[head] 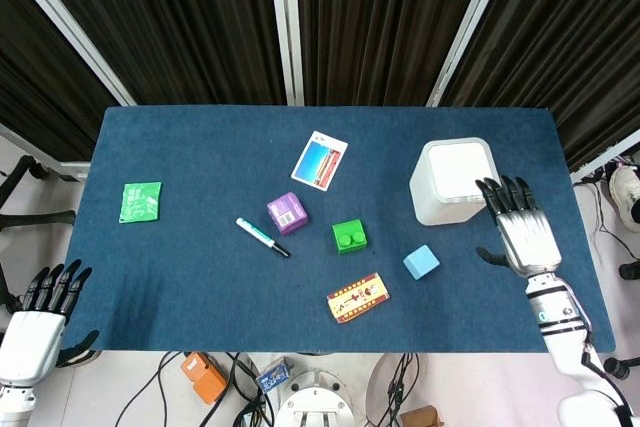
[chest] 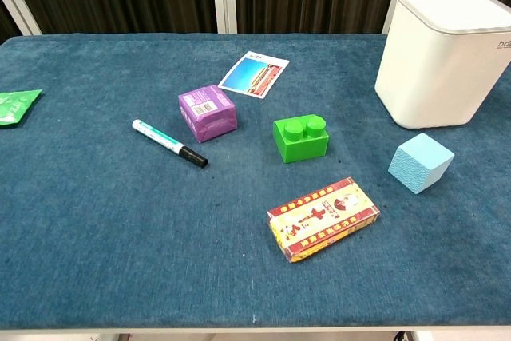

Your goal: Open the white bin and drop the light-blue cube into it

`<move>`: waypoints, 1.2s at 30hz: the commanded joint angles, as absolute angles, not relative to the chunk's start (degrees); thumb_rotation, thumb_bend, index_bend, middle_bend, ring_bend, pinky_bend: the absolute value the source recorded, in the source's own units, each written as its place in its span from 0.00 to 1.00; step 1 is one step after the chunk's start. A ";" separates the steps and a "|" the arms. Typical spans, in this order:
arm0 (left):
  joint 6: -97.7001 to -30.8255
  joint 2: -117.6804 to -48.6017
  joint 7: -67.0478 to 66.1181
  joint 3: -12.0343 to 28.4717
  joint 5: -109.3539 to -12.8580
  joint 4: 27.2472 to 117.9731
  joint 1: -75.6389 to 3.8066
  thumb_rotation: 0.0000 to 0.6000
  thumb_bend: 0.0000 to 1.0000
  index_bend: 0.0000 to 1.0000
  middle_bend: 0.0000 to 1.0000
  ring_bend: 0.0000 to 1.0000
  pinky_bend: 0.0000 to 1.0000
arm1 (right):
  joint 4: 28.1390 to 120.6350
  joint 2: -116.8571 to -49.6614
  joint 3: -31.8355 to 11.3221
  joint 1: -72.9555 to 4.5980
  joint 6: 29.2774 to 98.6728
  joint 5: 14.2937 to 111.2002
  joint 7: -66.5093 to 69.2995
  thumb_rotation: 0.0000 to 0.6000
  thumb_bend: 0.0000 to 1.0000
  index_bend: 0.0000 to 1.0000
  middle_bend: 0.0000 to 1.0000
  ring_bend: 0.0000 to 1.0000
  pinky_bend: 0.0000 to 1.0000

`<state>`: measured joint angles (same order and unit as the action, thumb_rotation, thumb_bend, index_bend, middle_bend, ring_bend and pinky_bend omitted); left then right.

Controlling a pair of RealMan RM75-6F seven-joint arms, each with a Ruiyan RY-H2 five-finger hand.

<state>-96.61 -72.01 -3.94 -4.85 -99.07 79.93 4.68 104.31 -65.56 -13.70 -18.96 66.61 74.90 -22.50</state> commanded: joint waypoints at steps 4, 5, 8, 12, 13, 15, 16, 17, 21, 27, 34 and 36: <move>-96.03 -72.06 -4.25 -5.00 -98.97 80.01 4.54 1.00 0.10 0.00 0.00 0.00 0.01 | 103.00 -66.99 -14.04 -21.72 63.52 71.65 -21.59 1.00 0.28 0.00 0.16 0.00 0.00; -96.08 -72.09 -4.30 -5.04 -99.04 79.98 4.56 1.00 0.10 0.00 0.00 0.00 0.01 | 102.70 -67.10 -13.92 -22.04 63.07 71.31 -21.32 1.00 0.28 0.00 0.16 0.00 0.00; -96.50 -72.16 -4.33 -5.07 -99.23 79.86 4.71 1.00 0.10 0.00 0.00 0.00 0.01 | 101.90 -67.43 -13.27 -22.80 62.10 70.66 -20.86 1.00 0.28 0.00 0.16 0.00 0.00; -96.88 -72.29 -4.35 -5.15 -99.53 79.62 4.82 1.00 0.10 0.00 0.00 0.00 0.01 | 100.94 -67.91 -12.08 -23.12 62.02 71.11 -20.08 1.00 0.28 0.00 0.19 0.00 0.00; -96.85 -72.32 -4.35 -5.15 -99.54 79.56 4.81 1.00 0.10 0.00 0.00 0.00 0.01 | 100.67 -68.09 -11.79 -23.23 61.97 71.17 -19.81 1.00 0.28 0.00 0.19 0.00 0.00; -96.71 -72.32 -4.37 -5.14 -99.47 79.57 4.75 1.00 0.10 0.00 0.00 0.00 0.01 | 100.22 -68.37 -11.42 -23.43 61.87 71.06 -19.64 1.00 0.28 0.00 0.20 0.00 0.00; -96.61 -72.27 -4.34 -5.14 -99.40 79.61 4.73 1.00 0.10 0.00 0.00 0.00 0.01 | 99.91 -68.55 -11.18 -23.62 61.74 71.00 -19.62 1.00 0.28 0.00 0.20 0.00 0.00; -96.60 -72.25 -4.33 -5.14 -99.38 79.65 4.72 1.00 0.10 0.00 0.00 0.00 0.01 | 99.71 -68.67 -11.04 -23.73 61.66 70.86 -19.57 1.00 0.28 0.00 0.21 0.00 0.00; -97.10 -72.19 -4.05 -5.13 -99.59 79.57 4.83 1.00 0.10 0.00 0.00 0.00 0.01 | 99.25 -68.90 -10.33 -24.10 61.62 70.41 -19.86 1.00 0.28 0.00 0.27 0.00 0.00; -97.39 -72.12 -3.71 -5.10 -99.63 79.45 4.91 1.00 0.10 0.00 0.00 0.00 0.01 | 99.88 -68.24 -9.83 -23.72 63.57 71.29 -19.13 1.00 0.28 0.00 0.29 0.00 0.00; -97.71 -72.26 -3.75 -5.15 -99.85 79.31 5.03 1.00 0.10 0.00 0.00 0.00 0.01 | 99.02 -67.57 -10.36 -20.86 74.57 81.08 -13.56 1.00 0.28 0.00 0.08 0.00 0.00; -97.58 -72.29 -3.78 -5.17 -99.86 79.33 4.98 1.00 0.10 0.00 0.00 0.00 0.01 | 97.37 -67.77 -9.34 -19.60 78.54 85.65 -12.26 1.00 0.28 0.00 0.04 0.00 0.00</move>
